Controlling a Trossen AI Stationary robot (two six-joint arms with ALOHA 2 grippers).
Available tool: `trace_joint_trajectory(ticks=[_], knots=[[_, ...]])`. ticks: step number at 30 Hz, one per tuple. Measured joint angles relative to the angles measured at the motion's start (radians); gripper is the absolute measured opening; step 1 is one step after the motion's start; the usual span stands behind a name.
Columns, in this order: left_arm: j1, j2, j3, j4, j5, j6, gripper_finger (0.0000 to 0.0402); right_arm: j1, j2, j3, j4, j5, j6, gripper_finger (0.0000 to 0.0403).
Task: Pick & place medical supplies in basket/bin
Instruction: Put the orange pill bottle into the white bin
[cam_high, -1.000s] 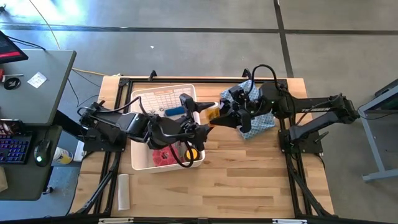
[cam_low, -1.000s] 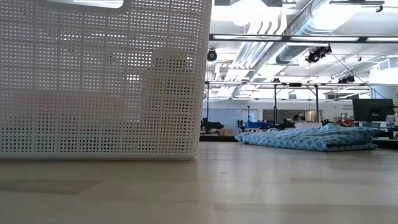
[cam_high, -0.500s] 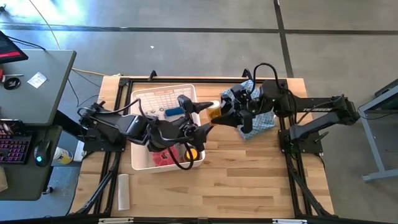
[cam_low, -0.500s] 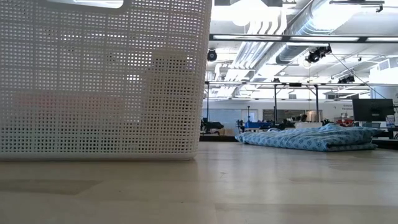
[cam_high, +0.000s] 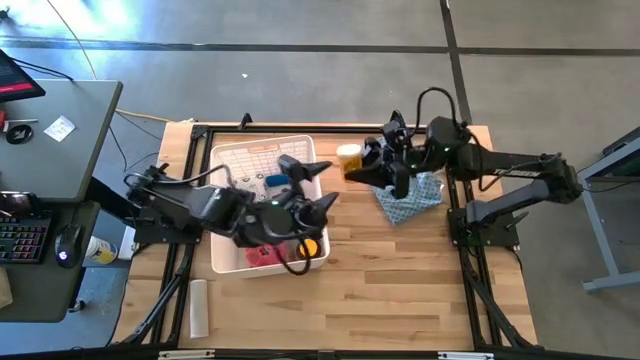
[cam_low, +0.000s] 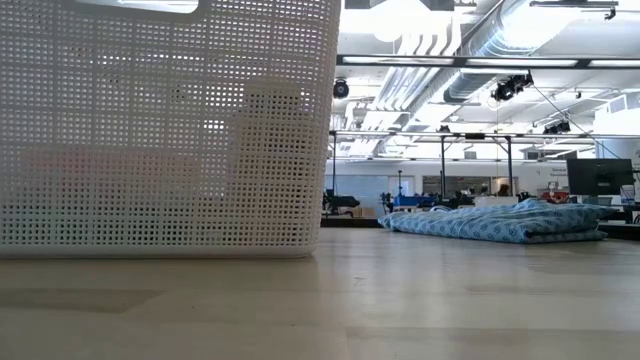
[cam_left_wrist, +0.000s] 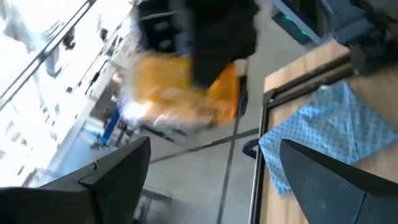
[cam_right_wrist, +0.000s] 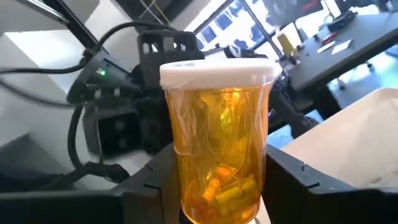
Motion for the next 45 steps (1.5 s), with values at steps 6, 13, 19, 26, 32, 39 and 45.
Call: trace_joint_trajectory(ticks=[6,13,19,26,32,39,45], knots=[[-0.032,-0.081,0.002,-0.065,0.058,-0.341,0.0358,0.008,-0.027,0.003,-0.262,0.035,-0.13,0.0158],[0.051,-0.146,0.003,-0.196,0.498,-1.011,0.0289,0.088,-0.027,0.001,-0.472,0.229,-0.334,0.0158],[0.088,-0.144,0.002,-0.196,0.746,-1.113,0.0259,0.154,-0.02,0.003,-0.477,0.356,-0.437,0.0161],[0.171,-0.126,0.002,-0.238,0.971,-1.22,0.027,0.205,0.011,0.003,-0.496,0.367,-0.445,0.0162],[0.221,-0.122,0.001,-0.291,0.999,-1.252,0.0316,0.241,0.034,0.002,-0.558,0.414,-0.446,0.0163],[0.217,-0.109,0.002,-0.278,0.946,-1.215,0.0371,0.25,0.033,0.002,-0.555,0.443,-0.446,0.0165],[0.218,-0.049,0.0,-0.249,0.874,-1.09,0.0397,0.25,0.033,0.002,-0.547,0.449,-0.472,0.0165]])
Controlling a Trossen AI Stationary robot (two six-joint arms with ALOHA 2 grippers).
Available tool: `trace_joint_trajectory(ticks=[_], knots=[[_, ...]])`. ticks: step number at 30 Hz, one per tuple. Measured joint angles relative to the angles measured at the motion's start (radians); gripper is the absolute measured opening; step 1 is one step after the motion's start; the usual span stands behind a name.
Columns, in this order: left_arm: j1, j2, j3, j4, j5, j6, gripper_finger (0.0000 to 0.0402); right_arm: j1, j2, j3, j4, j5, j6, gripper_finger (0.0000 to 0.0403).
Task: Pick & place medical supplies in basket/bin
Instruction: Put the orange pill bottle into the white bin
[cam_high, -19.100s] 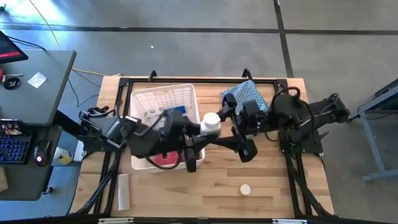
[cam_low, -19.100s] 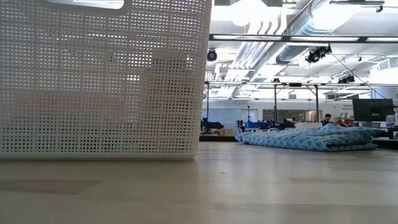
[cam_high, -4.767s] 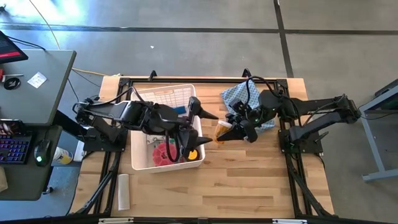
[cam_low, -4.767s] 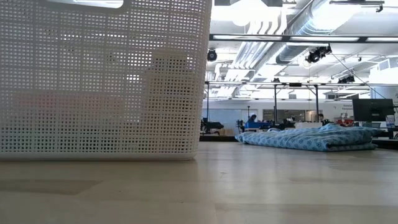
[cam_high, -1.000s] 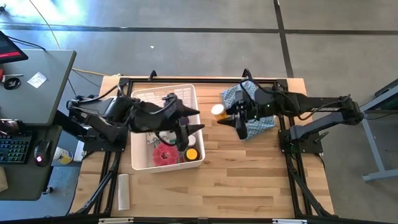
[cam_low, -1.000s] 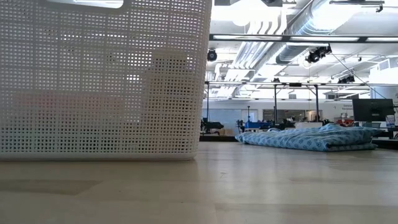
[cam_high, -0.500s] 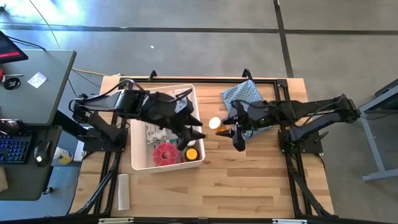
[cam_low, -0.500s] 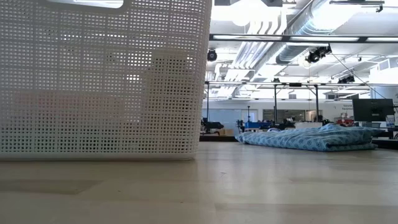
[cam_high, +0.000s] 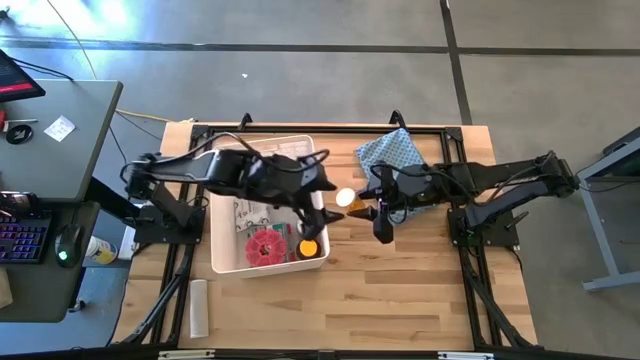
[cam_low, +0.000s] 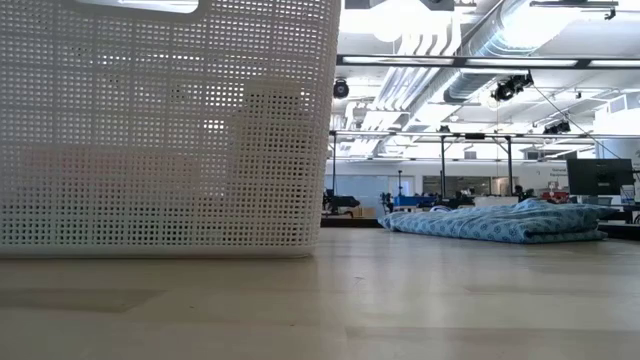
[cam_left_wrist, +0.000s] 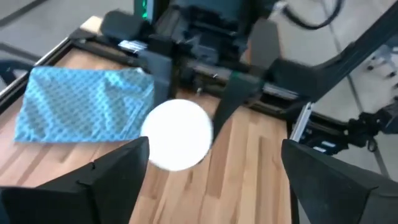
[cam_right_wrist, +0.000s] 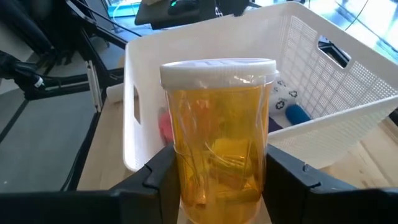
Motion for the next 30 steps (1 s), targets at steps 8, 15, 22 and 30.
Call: trace_joint_trajectory(ticks=[8,15,22,30], knots=[[0.007,0.033,0.001,0.014,-0.028,-0.002,0.0397,0.023,0.0,0.0,-0.015,0.01,0.0,0.0164],[0.076,0.065,0.002,-0.015,0.035,-0.028,0.0396,0.04,0.0,-0.003,-0.035,0.033,-0.001,0.0167],[0.101,0.071,0.001,0.057,0.187,-0.039,0.0395,0.04,-0.001,0.0,-0.039,0.032,0.008,0.0166],[0.098,0.071,0.001,0.032,0.205,-0.021,0.0395,0.04,0.0,0.0,-0.04,0.037,0.009,0.0164]])
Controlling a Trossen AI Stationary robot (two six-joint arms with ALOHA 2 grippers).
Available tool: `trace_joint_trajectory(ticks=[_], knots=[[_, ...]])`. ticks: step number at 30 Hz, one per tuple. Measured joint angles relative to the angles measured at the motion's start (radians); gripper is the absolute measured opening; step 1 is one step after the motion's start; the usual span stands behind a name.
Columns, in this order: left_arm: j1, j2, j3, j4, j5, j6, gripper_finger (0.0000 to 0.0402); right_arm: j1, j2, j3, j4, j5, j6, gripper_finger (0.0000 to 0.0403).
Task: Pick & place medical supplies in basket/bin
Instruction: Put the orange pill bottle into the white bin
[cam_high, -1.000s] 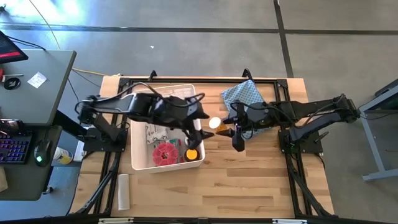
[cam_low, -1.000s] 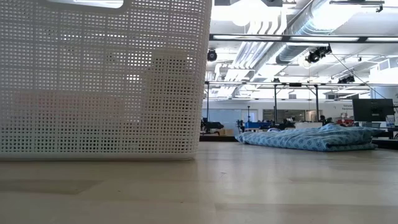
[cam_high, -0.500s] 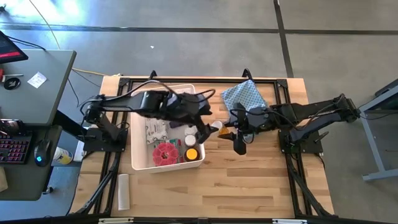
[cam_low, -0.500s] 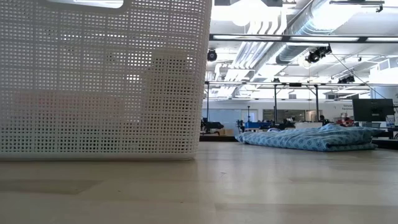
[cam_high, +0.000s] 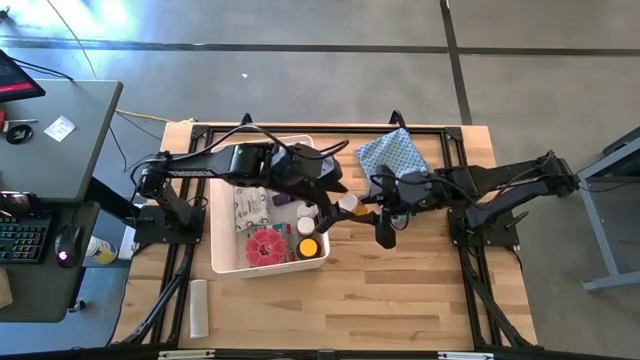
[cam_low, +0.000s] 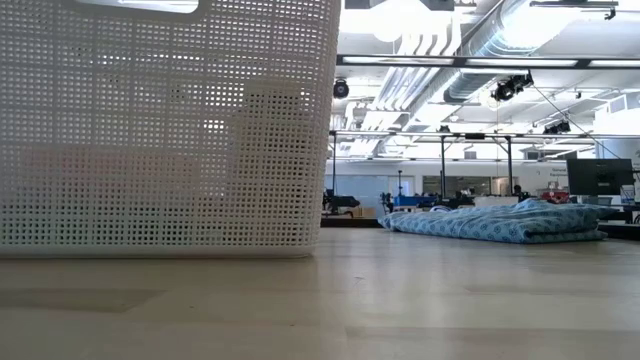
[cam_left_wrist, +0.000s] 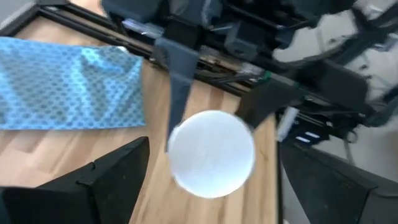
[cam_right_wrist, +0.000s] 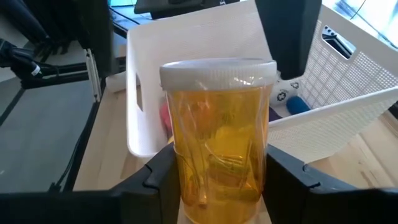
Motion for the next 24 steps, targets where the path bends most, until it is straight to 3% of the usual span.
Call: trace_joint_trajectory(ticks=[4,24], knots=[[0.0,0.021,-0.002,-0.015,-0.044,0.004,0.0395,0.0,0.0,0.0,-0.002,0.0,0.0,0.0165],[0.0,0.045,-0.001,0.0,-0.008,0.019,0.0381,0.0,0.0,0.0,-0.009,0.015,0.029,0.0164]])
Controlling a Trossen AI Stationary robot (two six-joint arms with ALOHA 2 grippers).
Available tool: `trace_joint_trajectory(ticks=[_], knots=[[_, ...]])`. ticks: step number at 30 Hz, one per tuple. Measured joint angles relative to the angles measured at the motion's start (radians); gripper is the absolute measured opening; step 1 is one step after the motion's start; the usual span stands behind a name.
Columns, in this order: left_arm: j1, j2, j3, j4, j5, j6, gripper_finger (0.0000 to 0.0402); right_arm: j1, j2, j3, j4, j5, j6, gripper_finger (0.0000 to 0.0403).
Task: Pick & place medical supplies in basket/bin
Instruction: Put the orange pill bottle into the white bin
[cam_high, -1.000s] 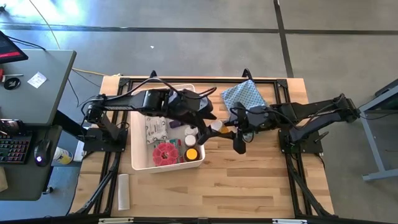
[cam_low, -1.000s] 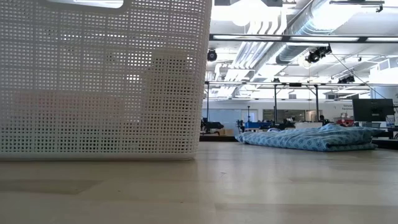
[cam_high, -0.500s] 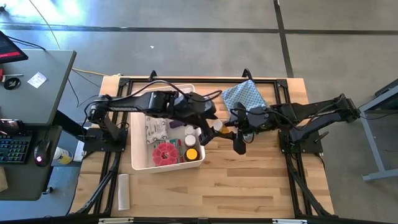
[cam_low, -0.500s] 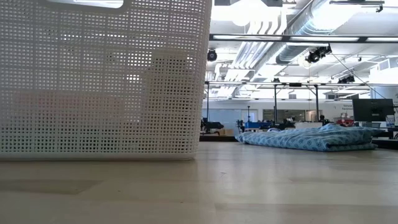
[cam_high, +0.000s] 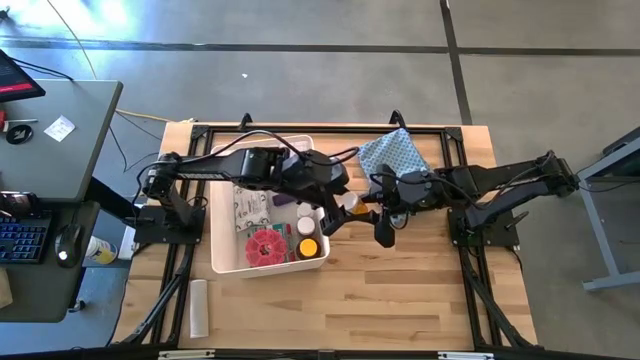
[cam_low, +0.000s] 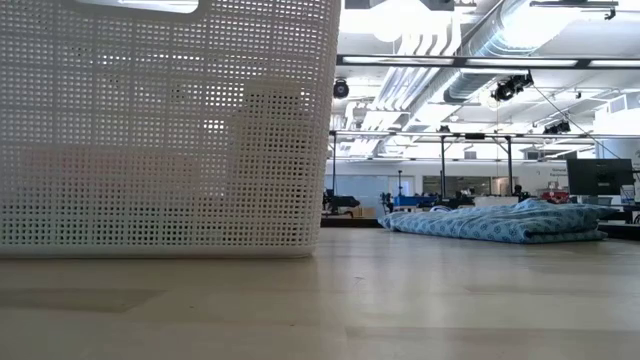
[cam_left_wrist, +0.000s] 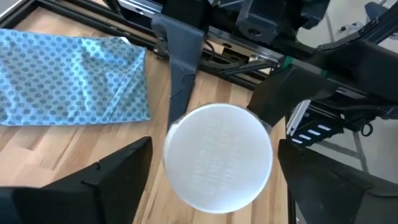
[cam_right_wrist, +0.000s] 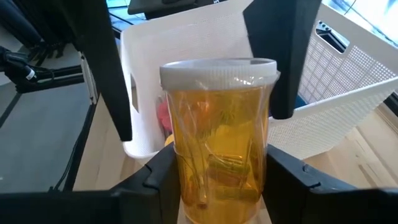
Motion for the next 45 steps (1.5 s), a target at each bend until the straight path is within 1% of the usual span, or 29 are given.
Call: trace_joint_trajectory(ticks=[5,9,11,15,18,23,29,34,36,40,45], knots=[[0.0,0.0,0.0,0.005,0.036,-0.004,0.0329,0.0,0.0,0.0,-0.001,-0.002,0.007,0.0167],[0.0,0.0,0.0,0.018,0.039,-0.055,0.0282,0.0,0.0,0.0,0.0,-0.007,0.007,0.0164],[0.001,0.0,0.0,0.018,0.038,-0.056,0.0262,0.0,0.0,0.0,0.0,-0.007,0.008,0.0164],[0.002,0.0,0.0,0.016,0.043,-0.056,0.0236,0.0,0.0,0.0,0.0,-0.006,0.014,0.0167],[0.002,0.0,0.0,0.016,0.048,-0.056,0.0235,0.0,0.0,0.0,0.0,-0.006,0.024,0.0168],[0.002,0.0,0.0,0.018,0.048,-0.055,0.0253,0.0,0.0,0.0,0.0,-0.007,0.023,0.0177],[0.002,-0.007,0.0,0.018,0.062,-0.052,0.0232,0.0,0.0,0.0,0.001,-0.015,0.025,0.0204],[0.0,-0.04,0.0,-0.001,0.07,-0.052,0.0233,-0.001,0.0,0.0,-0.01,-0.072,0.069,0.022],[0.0,-0.059,0.002,-0.002,0.073,-0.052,0.024,-0.001,0.0,0.0,-0.043,-0.109,0.093,0.0223],[0.0,-0.116,0.003,-0.082,0.072,-0.038,0.0246,-0.001,0.0,0.0,-0.126,-0.18,0.149,0.0223],[0.0,-0.188,0.002,-0.302,0.064,0.047,0.0233,0.0,0.0,-0.001,-0.21,-0.231,0.197,0.0224]])
